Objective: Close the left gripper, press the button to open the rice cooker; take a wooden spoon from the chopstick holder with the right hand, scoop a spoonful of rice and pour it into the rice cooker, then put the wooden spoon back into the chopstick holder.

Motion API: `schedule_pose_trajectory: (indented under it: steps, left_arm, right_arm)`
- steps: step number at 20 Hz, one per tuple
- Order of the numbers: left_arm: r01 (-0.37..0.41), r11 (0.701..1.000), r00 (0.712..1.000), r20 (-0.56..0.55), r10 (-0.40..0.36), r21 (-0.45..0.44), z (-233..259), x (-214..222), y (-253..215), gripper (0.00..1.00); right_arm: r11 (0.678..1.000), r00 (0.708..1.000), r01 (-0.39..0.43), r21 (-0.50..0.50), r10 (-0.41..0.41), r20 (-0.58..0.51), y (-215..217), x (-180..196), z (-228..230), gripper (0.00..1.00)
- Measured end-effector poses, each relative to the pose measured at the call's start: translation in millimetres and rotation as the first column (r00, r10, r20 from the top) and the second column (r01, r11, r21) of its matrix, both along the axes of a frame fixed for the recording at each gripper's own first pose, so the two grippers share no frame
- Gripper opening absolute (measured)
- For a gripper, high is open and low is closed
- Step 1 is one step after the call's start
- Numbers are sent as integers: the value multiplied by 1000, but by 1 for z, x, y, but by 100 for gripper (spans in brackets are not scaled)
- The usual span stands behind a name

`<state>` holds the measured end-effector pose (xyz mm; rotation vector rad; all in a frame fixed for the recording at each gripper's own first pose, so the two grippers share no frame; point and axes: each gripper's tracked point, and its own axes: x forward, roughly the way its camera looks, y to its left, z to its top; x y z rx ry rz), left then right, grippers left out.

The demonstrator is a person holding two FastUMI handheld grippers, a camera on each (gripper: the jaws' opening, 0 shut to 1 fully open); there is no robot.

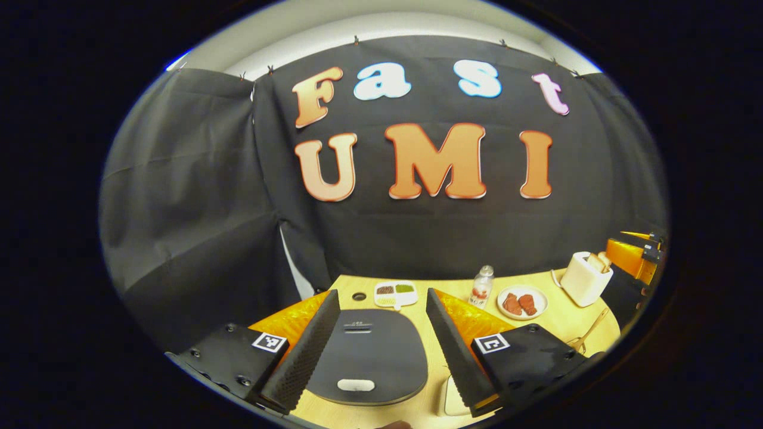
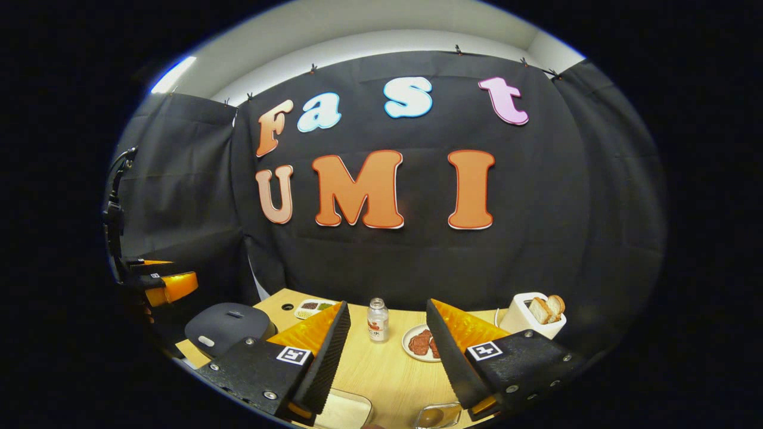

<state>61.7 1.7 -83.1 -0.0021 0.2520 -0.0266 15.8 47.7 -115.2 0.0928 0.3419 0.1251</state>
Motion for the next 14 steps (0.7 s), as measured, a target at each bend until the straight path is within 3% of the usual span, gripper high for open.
schedule_pose_trajectory:
  steps: [4,9,14]
  left_arm:
    - [38,999,997,74,-37,-22,2,-17,-11,99]
    - [30,999,976,215,-27,-9,21,-34,-14,100]
    - [28,1000,970,242,-28,2,17,-44,-15,100]
  right_arm:
    - [999,993,-31,-41,35,112,12,-2,9,80]
    - [999,994,-45,1,45,100,23,-9,3,81]
    - [1000,987,-25,17,22,158,21,-8,9,81]
